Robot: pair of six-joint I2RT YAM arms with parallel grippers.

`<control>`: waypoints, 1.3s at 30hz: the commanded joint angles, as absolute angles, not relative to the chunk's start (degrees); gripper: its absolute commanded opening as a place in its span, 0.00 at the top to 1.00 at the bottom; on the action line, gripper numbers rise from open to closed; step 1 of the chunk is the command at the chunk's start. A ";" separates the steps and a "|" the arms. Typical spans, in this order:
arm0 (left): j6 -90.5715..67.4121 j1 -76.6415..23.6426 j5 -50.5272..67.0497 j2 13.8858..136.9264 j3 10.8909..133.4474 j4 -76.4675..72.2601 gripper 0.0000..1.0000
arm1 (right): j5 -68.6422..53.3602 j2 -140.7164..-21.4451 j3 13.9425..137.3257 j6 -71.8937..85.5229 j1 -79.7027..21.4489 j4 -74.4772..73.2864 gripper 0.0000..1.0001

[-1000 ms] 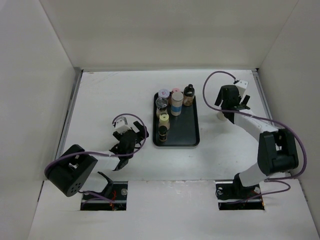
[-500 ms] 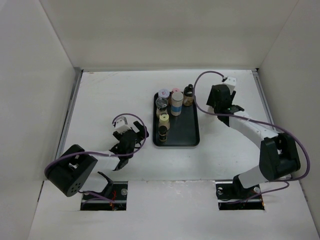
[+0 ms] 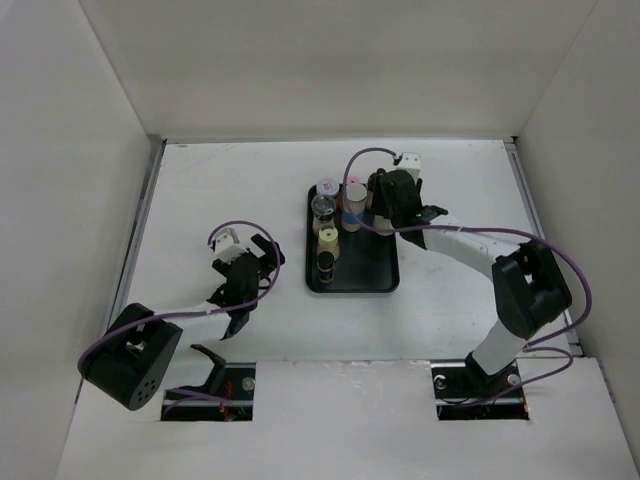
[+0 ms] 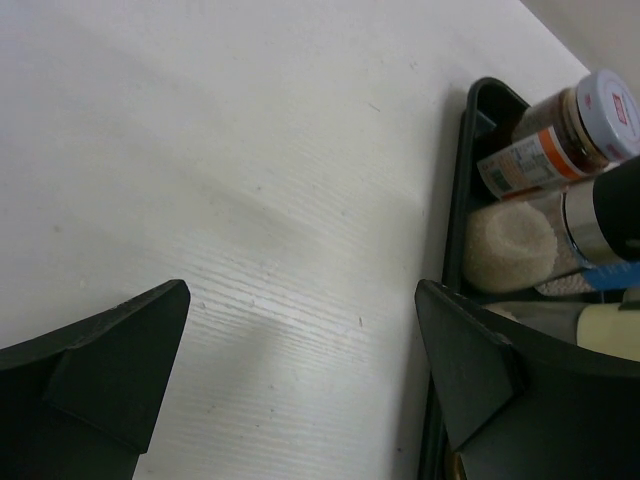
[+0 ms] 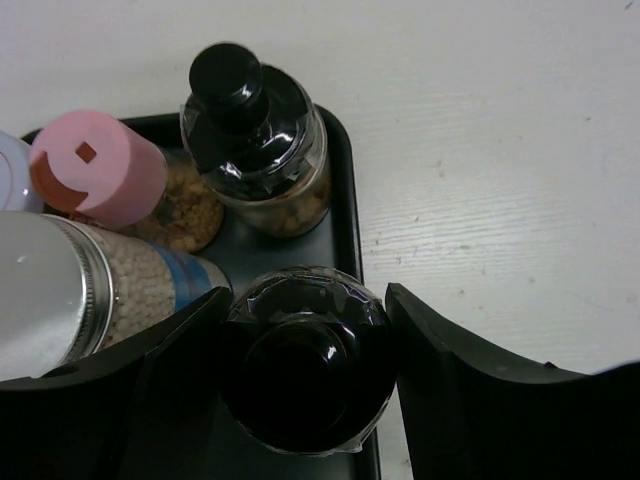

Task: Organize the condiment bottles

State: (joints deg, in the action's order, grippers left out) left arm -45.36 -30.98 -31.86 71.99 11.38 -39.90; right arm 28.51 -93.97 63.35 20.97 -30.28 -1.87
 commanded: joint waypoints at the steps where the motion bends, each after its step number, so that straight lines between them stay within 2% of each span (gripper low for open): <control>1: -44.82 -29.49 -30.68 69.79 13.01 -38.68 0.00 | 28.92 -95.88 67.50 21.00 -31.42 4.30 0.52; 6: -44.74 -28.96 -28.92 68.99 14.24 -36.39 0.00 | 28.39 -99.75 67.67 20.74 -31.42 7.12 0.51; 10: -44.65 -28.61 -26.90 68.64 14.85 -35.16 0.00 | 27.86 -100.63 67.24 21.27 -31.33 8.17 0.47; 11: -44.65 -28.61 -26.72 68.56 14.94 -35.07 0.00 | 27.86 -100.81 67.06 21.10 -31.42 8.43 0.43; 14: -43.86 -28.43 -26.02 68.64 15.20 -34.19 0.00 | 28.74 -99.59 66.36 21.35 -31.42 8.00 0.17; 17: -43.24 -28.34 -26.45 69.52 15.91 -32.79 0.00 | 29.35 -95.47 64.43 21.88 -31.42 7.82 0.02; 18: -43.24 -28.34 -26.54 70.04 16.26 -32.26 0.00 | 29.79 -93.10 63.47 21.88 -31.42 7.56 0.00; 25: -43.51 -28.34 -28.38 72.16 18.10 -29.28 0.00 | 35.15 -78.42 51.62 24.42 -31.07 8.16 0.00; 32: -43.42 -28.69 -31.46 73.21 22.50 -21.63 0.00 | 37.53 -58.56 25.78 35.84 -26.50 20.56 0.00; 36: -43.33 -28.52 -31.82 72.25 23.11 -20.31 0.00 | 39.02 -53.97 17.24 42.70 -24.83 24.07 0.00; 39: -43.24 -28.87 -31.64 72.51 24.43 -19.52 0.00 | 38.24 -54.14 15.74 43.59 -23.51 26.80 0.00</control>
State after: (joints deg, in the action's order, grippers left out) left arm -43.86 -28.77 -30.59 73.52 21.43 -20.34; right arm 36.99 -55.09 15.77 38.94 -24.53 17.98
